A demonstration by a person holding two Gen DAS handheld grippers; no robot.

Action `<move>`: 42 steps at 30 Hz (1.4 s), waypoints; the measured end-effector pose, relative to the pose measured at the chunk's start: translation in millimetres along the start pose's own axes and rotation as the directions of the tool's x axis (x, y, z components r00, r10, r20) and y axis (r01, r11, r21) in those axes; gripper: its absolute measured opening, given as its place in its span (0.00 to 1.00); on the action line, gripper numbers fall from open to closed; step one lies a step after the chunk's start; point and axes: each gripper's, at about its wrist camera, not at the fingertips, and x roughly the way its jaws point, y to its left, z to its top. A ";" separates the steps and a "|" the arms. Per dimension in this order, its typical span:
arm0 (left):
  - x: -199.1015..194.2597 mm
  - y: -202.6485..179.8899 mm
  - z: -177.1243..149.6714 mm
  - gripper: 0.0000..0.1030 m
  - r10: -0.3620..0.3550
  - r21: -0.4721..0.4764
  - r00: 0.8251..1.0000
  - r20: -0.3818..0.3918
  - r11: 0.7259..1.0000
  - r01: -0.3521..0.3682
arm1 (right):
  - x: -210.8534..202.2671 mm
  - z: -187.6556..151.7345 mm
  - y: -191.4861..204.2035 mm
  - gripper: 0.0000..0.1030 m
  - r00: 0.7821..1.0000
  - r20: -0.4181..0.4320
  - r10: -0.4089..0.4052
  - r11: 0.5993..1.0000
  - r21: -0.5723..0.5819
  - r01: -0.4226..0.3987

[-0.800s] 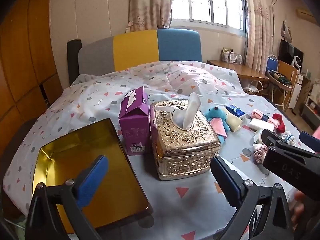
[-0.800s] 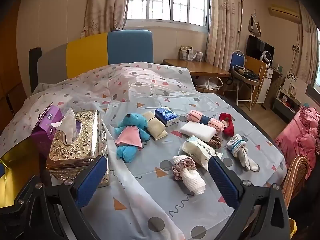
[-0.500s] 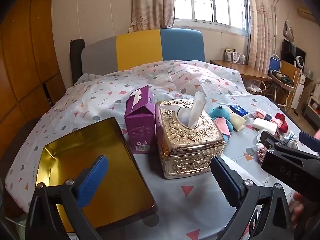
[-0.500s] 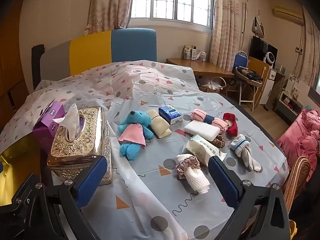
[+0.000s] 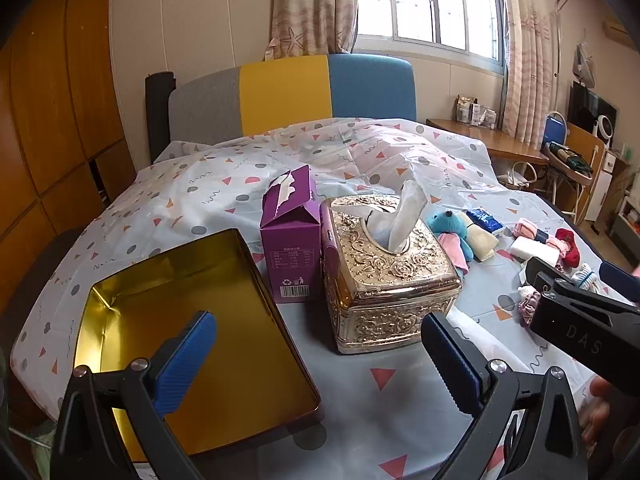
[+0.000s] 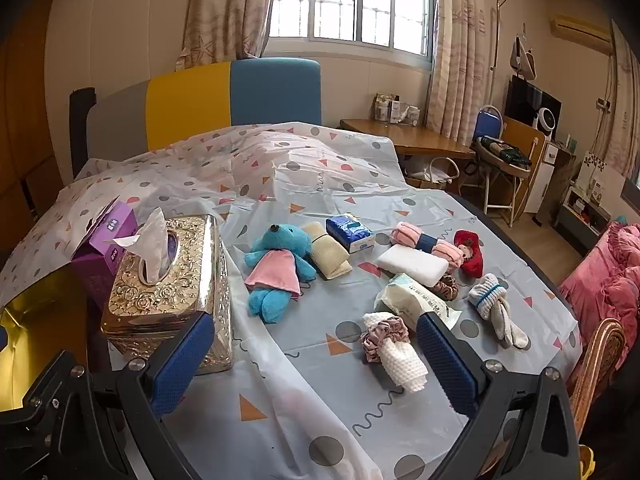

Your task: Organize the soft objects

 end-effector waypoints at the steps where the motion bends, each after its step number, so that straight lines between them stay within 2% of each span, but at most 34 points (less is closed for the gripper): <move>1: -0.1 0.3 0.1 1.00 0.000 0.000 1.000 -0.001 1.000 0.000 | 0.3 0.0 -0.6 1.00 1.000 0.000 -0.001 1.000 0.002 0.001; 42: -0.5 -3.5 -5.7 1.00 0.000 0.012 1.000 -0.017 1.000 0.000 | 5.3 -1.0 -7.3 1.00 1.000 -0.005 -0.002 1.000 0.014 0.002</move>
